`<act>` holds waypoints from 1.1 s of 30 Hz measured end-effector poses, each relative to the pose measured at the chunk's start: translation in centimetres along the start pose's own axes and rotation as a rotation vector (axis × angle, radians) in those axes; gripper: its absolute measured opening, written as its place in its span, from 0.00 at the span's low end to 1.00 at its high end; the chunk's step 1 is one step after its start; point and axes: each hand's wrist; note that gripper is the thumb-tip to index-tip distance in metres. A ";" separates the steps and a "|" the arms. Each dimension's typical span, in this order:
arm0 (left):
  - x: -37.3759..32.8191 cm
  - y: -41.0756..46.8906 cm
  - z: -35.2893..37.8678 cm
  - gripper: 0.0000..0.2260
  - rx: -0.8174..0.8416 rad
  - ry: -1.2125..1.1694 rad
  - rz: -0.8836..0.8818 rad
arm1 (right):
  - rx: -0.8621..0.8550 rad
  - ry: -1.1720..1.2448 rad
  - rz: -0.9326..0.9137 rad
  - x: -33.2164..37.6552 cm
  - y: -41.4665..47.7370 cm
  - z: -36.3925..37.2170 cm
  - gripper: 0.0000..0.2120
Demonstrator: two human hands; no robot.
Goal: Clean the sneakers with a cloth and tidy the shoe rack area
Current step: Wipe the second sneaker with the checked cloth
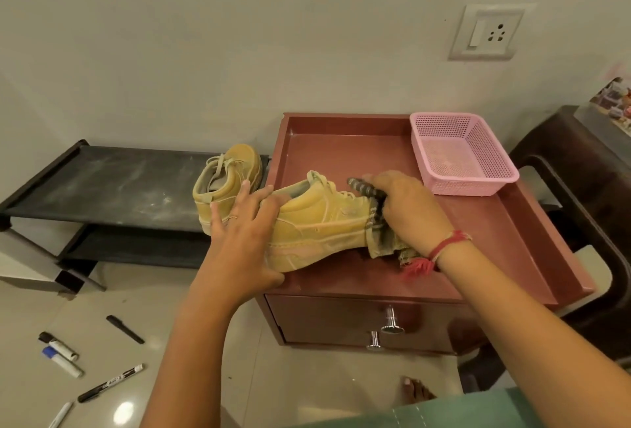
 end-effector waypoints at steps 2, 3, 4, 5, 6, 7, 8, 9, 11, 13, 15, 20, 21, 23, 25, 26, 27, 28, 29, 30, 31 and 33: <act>0.1 0.1 0.0 0.47 -0.006 0.001 0.002 | -0.161 0.165 0.025 0.3 0.1 -0.7 0.27; 0.2 0.1 0.1 0.47 -0.012 -0.001 0.009 | -0.226 0.248 0.003 1.0 0.0 -1.1 0.27; 0.2 0.1 0.1 0.47 -0.018 -0.007 0.015 | -0.228 0.319 -0.054 2.0 -0.5 -1.3 0.28; 0.1 0.0 0.1 0.47 -0.023 -0.011 0.017 | -0.183 0.348 -0.143 3.1 -1.2 -1.1 0.28; 0.1 0.0 0.1 0.47 -0.024 -0.009 0.017 | -0.109 0.312 -0.248 4.3 -2.2 -0.4 0.29; 0.1 -0.1 0.1 0.47 -0.023 -0.001 0.018 | -0.031 0.238 -0.340 5.1 -3.0 0.4 0.30; 0.2 -0.1 0.1 0.47 -0.018 0.007 0.018 | 0.011 0.155 -0.395 5.3 -3.3 1.1 0.31; 0.2 -0.1 0.0 0.46 -0.007 0.013 0.015 | 0.021 0.083 -0.397 5.0 -2.9 1.4 0.32; 0.2 -0.2 -0.1 0.45 0.009 0.004 0.001 | 0.047 -0.020 -0.278 3.7 -1.3 1.4 0.30; 0.1 -0.2 -0.1 0.44 -0.009 -0.014 0.001 | 0.022 -0.033 -0.158 3.0 -0.2 0.9 0.26; 0.0 0.0 -0.1 0.44 -0.024 -0.002 0.021 | -0.060 0.108 -0.149 4.2 -1.3 0.9 0.24; 0.2 0.1 0.0 0.44 -0.003 0.027 -0.011 | 0.045 0.090 -0.286 5.4 -3.6 1.7 0.30; 0.1 0.1 0.0 0.44 0.002 0.015 -0.012 | 0.063 0.031 -0.200 4.8 -2.6 1.5 0.31; 0.1 0.0 0.0 0.44 -0.005 -0.005 -0.004 | 0.043 -0.001 -0.105 4.4 -1.3 0.8 0.27; 0.0 0.1 0.1 0.44 -0.013 0.005 0.005 | -0.031 0.129 -0.161 6.0 -2.3 0.9 0.24; 0.1 0.1 0.1 0.43 -0.013 0.007 -0.006 | -0.002 0.188 -0.247 7.0 -3.7 1.2 0.24; 0.2 0.1 0.2 0.43 -0.009 0.004 -0.024 | 0.050 0.215 -0.328 7.7 -4.9 1.8 0.26; 0.4 0.1 0.2 0.43 0.001 0.003 -0.041 | 0.093 0.206 -0.382 7.7 -5.5 2.0 0.27; 0.4 0.1 0.2 0.44 0.016 0.008 -0.054 | 0.102 0.169 -0.387 7.3 -5.2 1.9 0.29; 0.4 0.1 0.1 0.44 0.029 0.010 -0.056 | 0.091 0.110 -0.327 6.5 -4.0 1.8 0.31; 0.3 0.2 0.0 0.45 0.033 0.006 -0.050 | 0.069 0.046 -0.242 5.6 -2.9 1.4 0.31; 0.1 0.2 0.0 0.44 0.022 0.000 -0.028 | 0.021 0.029 -0.154 5.4 -1.9 1.0 0.29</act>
Point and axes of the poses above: each hand's wrist, its own y-axis towards the middle knuckle, its own z-axis out of the palm, x = y × z, and after that the axes turned 4 degrees about -x, right-handed
